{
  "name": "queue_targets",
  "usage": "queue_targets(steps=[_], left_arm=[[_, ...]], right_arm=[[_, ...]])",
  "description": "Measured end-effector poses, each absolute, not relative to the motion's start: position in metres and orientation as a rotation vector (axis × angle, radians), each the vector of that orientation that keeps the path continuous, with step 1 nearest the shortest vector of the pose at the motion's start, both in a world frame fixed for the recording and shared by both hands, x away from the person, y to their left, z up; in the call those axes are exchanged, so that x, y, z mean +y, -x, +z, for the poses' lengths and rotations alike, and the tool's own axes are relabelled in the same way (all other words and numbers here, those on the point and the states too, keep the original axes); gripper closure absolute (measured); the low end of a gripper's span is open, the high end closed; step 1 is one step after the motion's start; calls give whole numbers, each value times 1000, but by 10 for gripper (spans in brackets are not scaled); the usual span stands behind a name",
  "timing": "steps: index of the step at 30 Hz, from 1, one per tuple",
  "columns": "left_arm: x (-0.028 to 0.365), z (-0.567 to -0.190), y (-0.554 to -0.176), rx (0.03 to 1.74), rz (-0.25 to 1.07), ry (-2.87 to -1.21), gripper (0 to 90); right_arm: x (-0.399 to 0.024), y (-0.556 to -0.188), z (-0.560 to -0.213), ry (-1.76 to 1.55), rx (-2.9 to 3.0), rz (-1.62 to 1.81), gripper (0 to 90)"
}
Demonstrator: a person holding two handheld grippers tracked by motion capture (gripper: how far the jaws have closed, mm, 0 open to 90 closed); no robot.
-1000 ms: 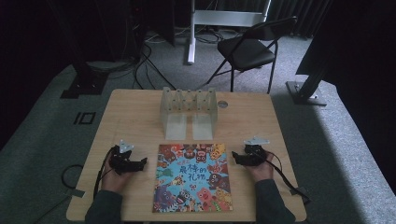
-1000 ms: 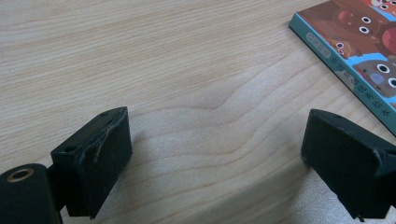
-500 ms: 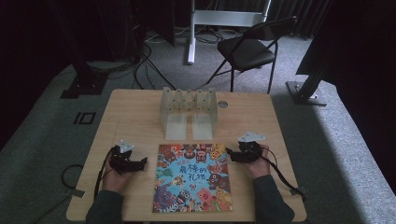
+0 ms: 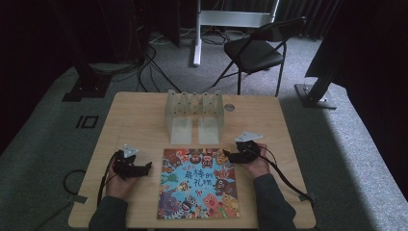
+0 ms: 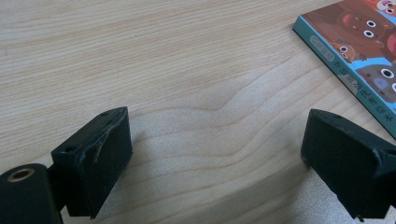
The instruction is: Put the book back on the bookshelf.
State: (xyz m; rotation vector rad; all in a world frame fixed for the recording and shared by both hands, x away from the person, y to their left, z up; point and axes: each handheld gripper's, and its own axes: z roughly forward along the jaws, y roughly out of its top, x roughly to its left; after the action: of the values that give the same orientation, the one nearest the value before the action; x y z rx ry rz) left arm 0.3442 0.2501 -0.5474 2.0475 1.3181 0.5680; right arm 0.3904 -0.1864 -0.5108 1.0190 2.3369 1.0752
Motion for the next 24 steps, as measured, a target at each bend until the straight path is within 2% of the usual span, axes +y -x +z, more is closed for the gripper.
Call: queue_targets(steps=[6,8,13,16,18,24], left_arm=[[249,-547,-344,1336,576,-2036,90],[247,-547,-343,1323,583,-2031,150],[246,-547,-342,1333,591,-2018,168],[242,-541,-341,1364,577,-2035,252],[238,-540,-339,1340,587,-2058,387],[230,-534,-334,1285,584,-2065,407]], right_arm=[[-181,-399,-524,-1039,2398,1061,236],[-180,-404,-530,-1052,2420,1069,216],[-179,-408,-534,-1088,2432,1123,217],[-179,-409,-535,-1111,2435,1157,217],[-179,-409,-536,-1109,2436,1159,217],[-182,-410,-539,-1120,2446,1168,218]])
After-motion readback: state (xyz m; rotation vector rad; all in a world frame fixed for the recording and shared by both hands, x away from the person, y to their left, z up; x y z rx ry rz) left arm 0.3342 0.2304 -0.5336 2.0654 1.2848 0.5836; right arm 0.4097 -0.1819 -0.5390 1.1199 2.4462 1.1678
